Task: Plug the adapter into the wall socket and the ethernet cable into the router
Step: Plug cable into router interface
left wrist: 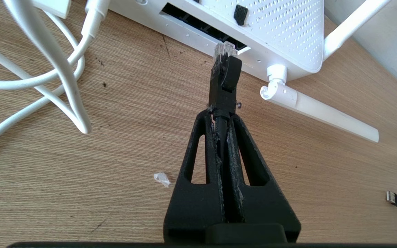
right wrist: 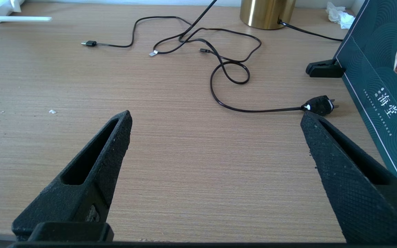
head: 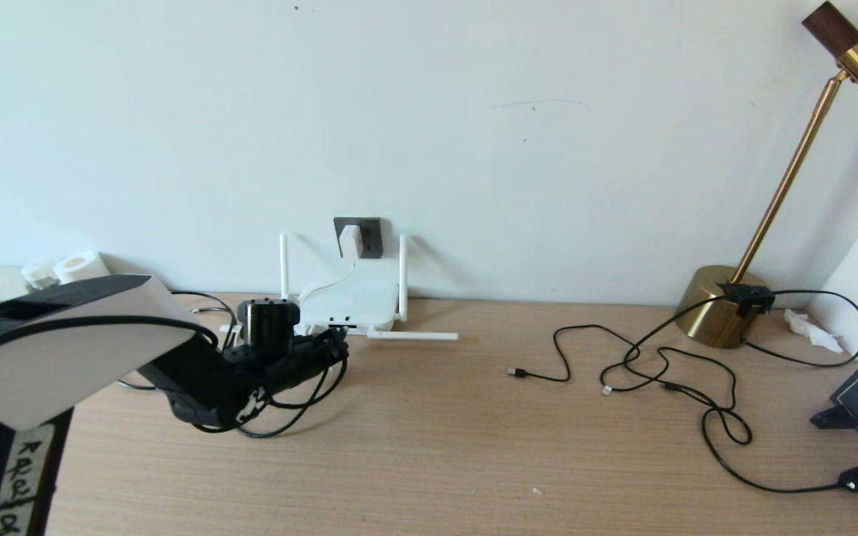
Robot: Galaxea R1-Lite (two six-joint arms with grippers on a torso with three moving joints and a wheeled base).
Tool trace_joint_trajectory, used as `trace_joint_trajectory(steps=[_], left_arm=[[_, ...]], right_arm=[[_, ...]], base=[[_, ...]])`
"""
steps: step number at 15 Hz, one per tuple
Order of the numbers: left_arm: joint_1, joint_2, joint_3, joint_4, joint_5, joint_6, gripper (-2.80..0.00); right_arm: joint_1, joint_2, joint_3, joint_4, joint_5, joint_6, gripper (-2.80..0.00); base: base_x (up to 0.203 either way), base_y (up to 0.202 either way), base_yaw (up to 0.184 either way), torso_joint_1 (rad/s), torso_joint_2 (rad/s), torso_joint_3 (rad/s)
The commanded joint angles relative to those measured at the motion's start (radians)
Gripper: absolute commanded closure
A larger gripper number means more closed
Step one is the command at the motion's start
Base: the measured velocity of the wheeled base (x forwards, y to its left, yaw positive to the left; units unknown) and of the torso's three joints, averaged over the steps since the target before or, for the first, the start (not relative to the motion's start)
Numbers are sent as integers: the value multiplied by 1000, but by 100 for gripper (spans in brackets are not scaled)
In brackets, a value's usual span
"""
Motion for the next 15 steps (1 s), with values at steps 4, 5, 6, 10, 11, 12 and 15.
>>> trace_joint_trajectory(steps=[4, 5, 6, 10, 11, 12, 15], left_arm=[[0, -2, -1, -4, -1, -3, 0], [0, 0, -3, -4, -1, -3, 0], [0, 1, -4, -4, -1, -3, 0], [0, 12, -19, -3, -1, -3, 0], [0, 14, -21, -2, -1, -3, 0], [0, 14, -24, 0, -1, -3, 0], [0, 15, -24, 2, -1, -2, 0]], right_arm=[[-1, 2, 0, 1, 0, 0, -280], [0, 2, 0, 1, 0, 0, -280], [0, 2, 0, 1, 0, 0, -280], [0, 2, 0, 1, 0, 0, -280], [0, 2, 0, 1, 0, 0, -280], [-1, 2, 0, 1, 0, 0, -280], [0, 2, 0, 1, 0, 0, -280]], base=[[0, 0, 0, 0, 0, 0], [0, 0, 0, 0, 0, 0], [0, 0, 0, 0, 0, 0], [0, 0, 0, 0, 0, 0], [0, 0, 0, 0, 0, 0], [0, 0, 0, 0, 0, 0], [0, 0, 0, 0, 0, 0]])
